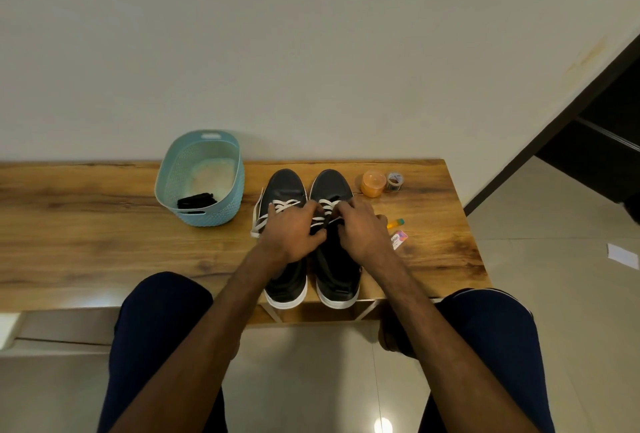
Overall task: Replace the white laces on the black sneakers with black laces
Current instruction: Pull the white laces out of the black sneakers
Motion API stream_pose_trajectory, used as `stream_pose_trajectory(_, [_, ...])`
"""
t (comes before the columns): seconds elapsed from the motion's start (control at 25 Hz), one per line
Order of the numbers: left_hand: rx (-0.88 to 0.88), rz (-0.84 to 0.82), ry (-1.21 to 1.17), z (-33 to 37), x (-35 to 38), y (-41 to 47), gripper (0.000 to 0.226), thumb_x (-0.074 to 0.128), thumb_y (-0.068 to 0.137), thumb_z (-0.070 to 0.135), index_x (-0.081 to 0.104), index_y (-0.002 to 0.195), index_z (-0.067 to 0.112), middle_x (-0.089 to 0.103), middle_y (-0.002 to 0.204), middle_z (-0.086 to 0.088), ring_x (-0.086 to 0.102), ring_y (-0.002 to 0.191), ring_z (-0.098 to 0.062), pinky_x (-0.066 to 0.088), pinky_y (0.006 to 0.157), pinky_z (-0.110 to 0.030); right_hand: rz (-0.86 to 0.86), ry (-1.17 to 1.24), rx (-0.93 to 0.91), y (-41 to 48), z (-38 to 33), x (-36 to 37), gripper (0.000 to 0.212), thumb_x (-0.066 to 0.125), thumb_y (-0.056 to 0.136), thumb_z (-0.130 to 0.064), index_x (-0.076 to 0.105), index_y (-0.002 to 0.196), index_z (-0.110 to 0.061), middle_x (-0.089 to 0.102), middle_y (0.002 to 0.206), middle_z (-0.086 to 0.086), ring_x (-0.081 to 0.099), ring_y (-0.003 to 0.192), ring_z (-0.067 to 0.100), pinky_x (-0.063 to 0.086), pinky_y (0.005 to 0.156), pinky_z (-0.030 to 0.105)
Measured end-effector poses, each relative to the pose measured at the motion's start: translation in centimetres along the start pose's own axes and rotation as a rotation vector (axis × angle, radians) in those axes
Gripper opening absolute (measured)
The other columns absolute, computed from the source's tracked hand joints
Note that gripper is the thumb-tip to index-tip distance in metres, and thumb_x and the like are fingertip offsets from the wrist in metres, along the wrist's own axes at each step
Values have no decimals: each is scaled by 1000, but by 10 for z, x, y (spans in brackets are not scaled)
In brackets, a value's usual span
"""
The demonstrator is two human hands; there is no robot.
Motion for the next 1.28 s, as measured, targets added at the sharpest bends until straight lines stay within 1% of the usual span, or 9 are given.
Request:
stream_pose_trajectory(0.08, [48,-32,38,2,0,-2,55,54,95,50,37,144,33,61,134,6,52,129,-20,10,115,-66,-37,31,0,2,4,5,31,61,95,-22,58,126,-21,49,129,5,43,124,24,38,102,51])
stream_pose_trajectory(0.2, [77,-68,34,3,0,-2,53,52,96,52,38,146,42,52,143,3,43,136,-20,11,114,-67,-61,479,49,3,15,3,6,60,97,-20,65,98,-17,57,106,5,54,104,20,45,90,41])
stream_pose_trajectory(0.32, [63,-95,48,1,2,-1,52,53,95,53,40,144,45,50,144,3,40,138,-20,11,114,-68,-123,993,265,-2,31,2,27,50,102,-37,67,98,-17,67,99,0,60,96,15,43,74,30])
stream_pose_trajectory(0.4, [72,-96,40,2,2,0,50,56,93,53,43,141,45,52,142,4,40,138,-20,10,113,-70,-80,804,265,0,41,-3,37,52,99,-48,68,98,-14,69,101,3,62,99,19,48,82,37])
stream_pose_trajectory(0.52, [77,-71,-19,1,-2,-1,46,60,91,51,47,134,43,55,139,8,44,135,-19,10,113,-70,58,153,68,4,33,-15,15,59,98,-32,66,102,-20,61,110,1,55,107,21,45,95,45])
stream_pose_trajectory(0.76, [66,-57,-41,-3,-4,0,49,62,89,53,46,134,40,58,137,13,50,131,-19,9,114,-68,-28,115,-113,3,3,-9,18,67,92,-28,67,109,-21,58,122,0,52,116,20,45,98,49])
stream_pose_trajectory(0.96, [48,-77,-22,-4,-4,2,52,63,87,56,45,134,42,57,139,12,49,132,-21,9,115,-66,304,601,136,-3,48,-53,4,67,93,-19,68,94,-15,66,101,1,60,90,12,53,86,39])
stream_pose_trajectory(1.04, [48,-76,-23,-4,-5,2,52,63,87,56,45,134,42,57,139,12,49,132,-21,9,116,-66,351,349,228,-6,65,-61,13,67,92,-24,70,102,-16,66,110,4,60,97,17,53,85,39])
stream_pose_trajectory(1.28, [59,-65,-8,-1,-6,2,59,63,86,57,44,138,38,57,139,13,49,133,-19,13,115,-66,24,14,-100,-1,-6,-10,32,63,95,-34,61,125,-23,58,125,-2,48,123,19,32,107,49])
Point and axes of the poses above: each hand's wrist, its own y-axis towards the middle knuckle, its own x-axis out of the palm, z = x × y, the point moved 9 cm from there along y, towards the middle knuckle
